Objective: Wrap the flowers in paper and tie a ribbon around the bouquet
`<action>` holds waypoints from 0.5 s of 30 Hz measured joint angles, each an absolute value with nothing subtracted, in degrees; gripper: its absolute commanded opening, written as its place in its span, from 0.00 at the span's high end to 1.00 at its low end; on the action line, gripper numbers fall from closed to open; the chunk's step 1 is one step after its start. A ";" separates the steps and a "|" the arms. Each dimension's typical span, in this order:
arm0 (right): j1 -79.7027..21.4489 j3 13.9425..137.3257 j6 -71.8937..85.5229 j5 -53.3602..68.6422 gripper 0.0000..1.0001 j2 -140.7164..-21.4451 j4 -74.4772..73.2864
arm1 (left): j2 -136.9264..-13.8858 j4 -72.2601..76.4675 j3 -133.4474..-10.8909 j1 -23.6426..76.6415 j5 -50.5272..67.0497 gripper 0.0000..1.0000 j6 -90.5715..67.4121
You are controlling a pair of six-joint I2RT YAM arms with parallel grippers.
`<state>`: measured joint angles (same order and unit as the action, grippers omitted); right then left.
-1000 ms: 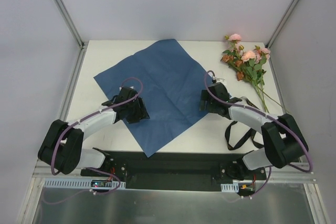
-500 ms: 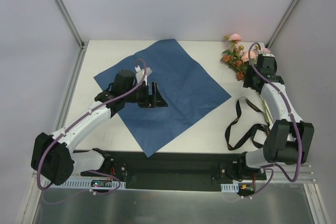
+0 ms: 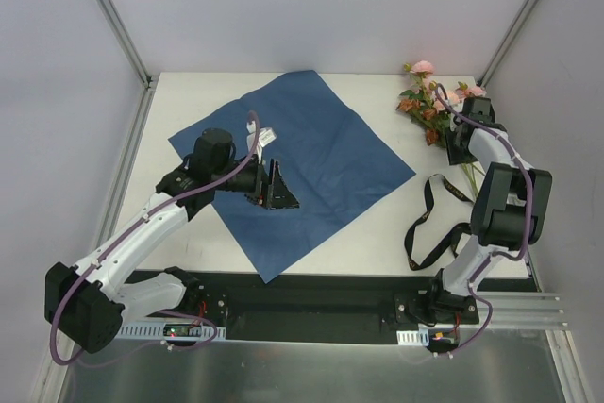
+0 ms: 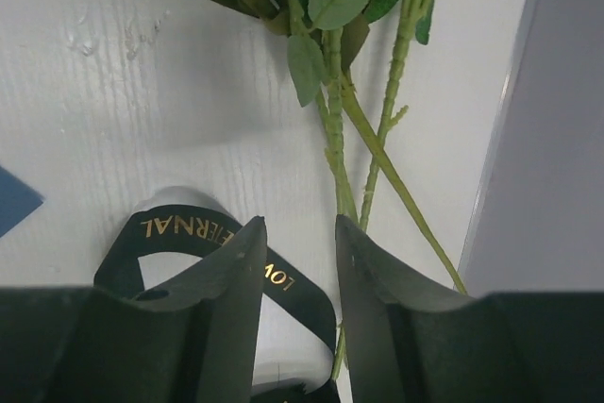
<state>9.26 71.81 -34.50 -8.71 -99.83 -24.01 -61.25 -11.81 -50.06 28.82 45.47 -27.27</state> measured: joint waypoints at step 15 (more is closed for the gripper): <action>9.30 74.67 -41.67 -14.22 0.69 -110.04 -23.18 | -61.89 -17.19 -49.78 33.01 43.40 0.28 -22.15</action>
<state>9.30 74.67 -41.67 -14.22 -110.04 -23.18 -61.89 -17.19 -49.78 33.01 43.40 -22.15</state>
